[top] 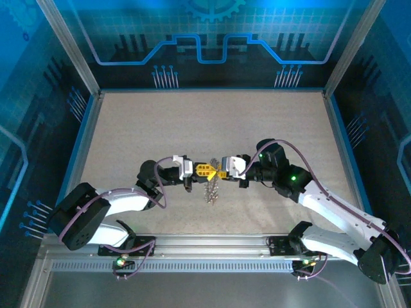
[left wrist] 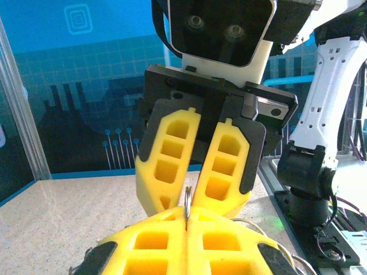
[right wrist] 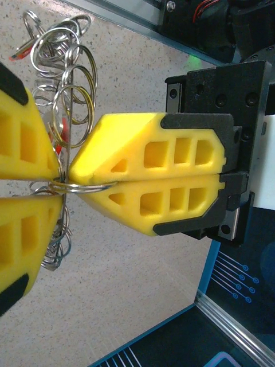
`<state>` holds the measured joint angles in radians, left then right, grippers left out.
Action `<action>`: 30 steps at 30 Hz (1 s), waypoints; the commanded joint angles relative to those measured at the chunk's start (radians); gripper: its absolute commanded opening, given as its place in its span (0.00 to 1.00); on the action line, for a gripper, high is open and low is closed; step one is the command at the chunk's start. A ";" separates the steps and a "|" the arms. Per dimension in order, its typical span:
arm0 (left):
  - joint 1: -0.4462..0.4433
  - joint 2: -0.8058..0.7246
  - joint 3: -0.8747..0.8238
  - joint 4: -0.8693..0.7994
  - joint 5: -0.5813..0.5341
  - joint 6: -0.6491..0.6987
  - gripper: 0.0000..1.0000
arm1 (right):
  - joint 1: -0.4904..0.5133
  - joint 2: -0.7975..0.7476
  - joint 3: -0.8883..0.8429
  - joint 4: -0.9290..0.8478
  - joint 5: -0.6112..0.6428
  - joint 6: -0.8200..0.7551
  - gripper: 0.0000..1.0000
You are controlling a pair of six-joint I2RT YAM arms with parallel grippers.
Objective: Put the keys on the keyring
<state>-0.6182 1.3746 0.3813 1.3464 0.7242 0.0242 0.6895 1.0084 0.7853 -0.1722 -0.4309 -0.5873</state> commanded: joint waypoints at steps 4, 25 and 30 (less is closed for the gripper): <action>-0.024 0.025 0.045 0.053 0.020 -0.007 0.00 | 0.002 0.012 0.001 0.077 -0.036 0.037 0.11; -0.028 0.010 0.036 0.053 0.006 0.008 0.00 | -0.035 -0.109 -0.156 0.186 0.004 0.158 0.39; -0.026 0.005 0.034 0.053 0.007 0.002 0.00 | -0.053 -0.123 -0.190 0.198 -0.023 0.194 0.38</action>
<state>-0.6399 1.3945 0.3920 1.3514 0.7246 0.0246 0.6552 0.9028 0.6167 0.0013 -0.4126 -0.4362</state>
